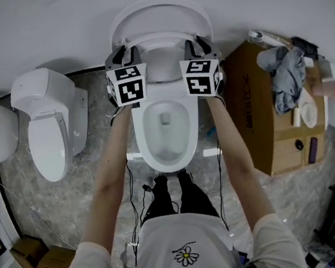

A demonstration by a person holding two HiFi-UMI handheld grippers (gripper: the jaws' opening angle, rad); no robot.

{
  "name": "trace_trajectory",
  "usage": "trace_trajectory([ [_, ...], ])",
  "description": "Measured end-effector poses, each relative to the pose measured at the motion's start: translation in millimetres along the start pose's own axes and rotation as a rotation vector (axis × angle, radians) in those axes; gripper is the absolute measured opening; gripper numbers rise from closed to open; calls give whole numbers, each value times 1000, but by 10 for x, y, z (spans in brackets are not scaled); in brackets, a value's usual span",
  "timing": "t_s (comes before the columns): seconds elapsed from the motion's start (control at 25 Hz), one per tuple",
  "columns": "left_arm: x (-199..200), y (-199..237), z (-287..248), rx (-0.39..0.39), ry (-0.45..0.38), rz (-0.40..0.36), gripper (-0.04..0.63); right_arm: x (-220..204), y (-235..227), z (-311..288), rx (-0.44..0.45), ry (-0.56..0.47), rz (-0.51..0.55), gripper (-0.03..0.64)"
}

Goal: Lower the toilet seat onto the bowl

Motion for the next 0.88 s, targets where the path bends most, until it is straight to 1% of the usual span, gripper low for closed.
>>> trace_trajectory([
  [0.08, 3, -1, 10, -1, -3, -13, 114, -2, 14, 16, -24, -15, 25, 106],
  [0.16, 6, -24, 30, 4, -8, -44, 106, -10, 25, 38, -51, -27, 50, 96],
  [0.24, -25, -60, 72, 13, -1, -77, 93, -37, 39, 78, -60, -28, 64, 92],
  [0.28, -44, -69, 92, 16, 2, -82, 91, -51, 47, 97, -61, -26, 68, 91],
  [0.4, -64, -71, 142, 10, 0, -58, 91, -70, 62, 153, -66, -35, 75, 89],
  [0.6, -109, -131, 312, -5, -12, -53, 92, -130, 67, 339, -86, -52, 73, 88],
  [0.72, -144, -162, 459, -41, -27, -24, 102, -175, 79, 486, -93, -58, 74, 89],
  [0.88, -246, -217, 643, -64, -41, -26, 104, -250, 108, 685, -96, -59, 75, 89],
])
Point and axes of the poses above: the fingertips, and each gripper's own axes: z backward along the fingers, y to its left, x out of its top, the point moved 10 cm from there along z, backward along the fingers, and after that the axes turned 12 degrees about -x, right-handed, at the moved point
